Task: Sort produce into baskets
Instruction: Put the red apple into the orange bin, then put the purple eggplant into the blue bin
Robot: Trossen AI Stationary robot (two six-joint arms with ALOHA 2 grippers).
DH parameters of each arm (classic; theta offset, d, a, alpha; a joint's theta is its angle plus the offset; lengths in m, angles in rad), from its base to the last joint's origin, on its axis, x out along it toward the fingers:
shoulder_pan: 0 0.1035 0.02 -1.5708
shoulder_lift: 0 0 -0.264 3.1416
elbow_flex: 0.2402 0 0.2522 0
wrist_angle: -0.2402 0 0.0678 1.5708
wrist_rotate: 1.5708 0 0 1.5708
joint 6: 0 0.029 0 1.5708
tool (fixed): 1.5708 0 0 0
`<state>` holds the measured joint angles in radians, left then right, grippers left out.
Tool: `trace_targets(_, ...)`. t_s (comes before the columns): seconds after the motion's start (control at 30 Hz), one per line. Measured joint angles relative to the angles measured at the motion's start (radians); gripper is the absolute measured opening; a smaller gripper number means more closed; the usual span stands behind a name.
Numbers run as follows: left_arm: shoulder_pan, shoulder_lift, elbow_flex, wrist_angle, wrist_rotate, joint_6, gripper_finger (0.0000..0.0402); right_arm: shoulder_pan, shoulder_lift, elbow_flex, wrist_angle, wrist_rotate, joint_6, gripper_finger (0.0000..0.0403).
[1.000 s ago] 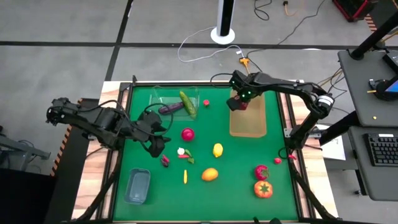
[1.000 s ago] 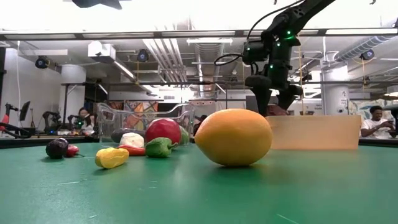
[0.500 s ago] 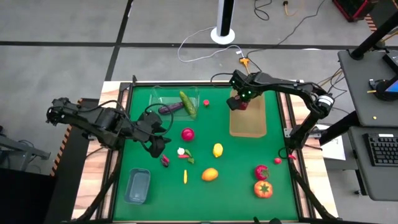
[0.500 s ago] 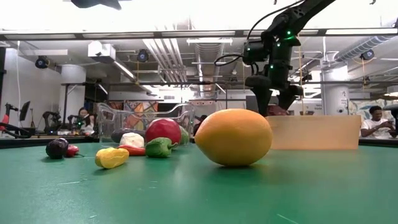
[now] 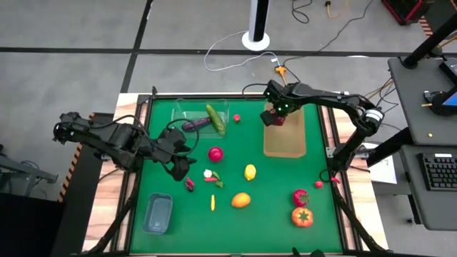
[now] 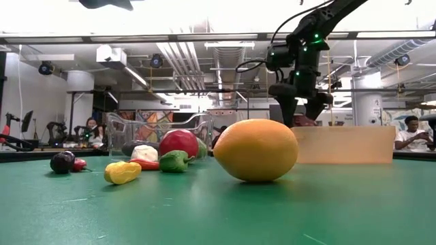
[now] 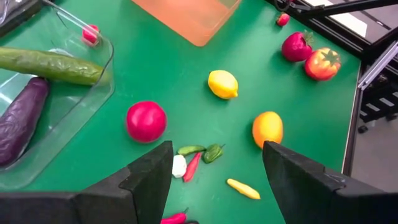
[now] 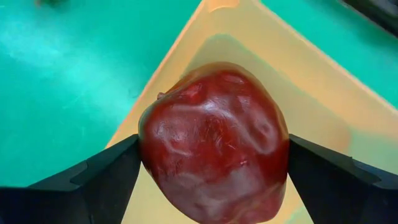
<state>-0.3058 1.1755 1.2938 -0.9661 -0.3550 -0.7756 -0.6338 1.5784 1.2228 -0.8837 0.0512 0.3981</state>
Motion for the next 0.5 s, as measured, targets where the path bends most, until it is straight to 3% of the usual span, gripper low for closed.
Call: trace_targets(0.5, 0.000, 0.000, 0.000, 0.000, -0.002, 0.021, 0.0231, 0.000, -0.004, 0.001, -0.001, -0.040, -0.045, 0.0397)
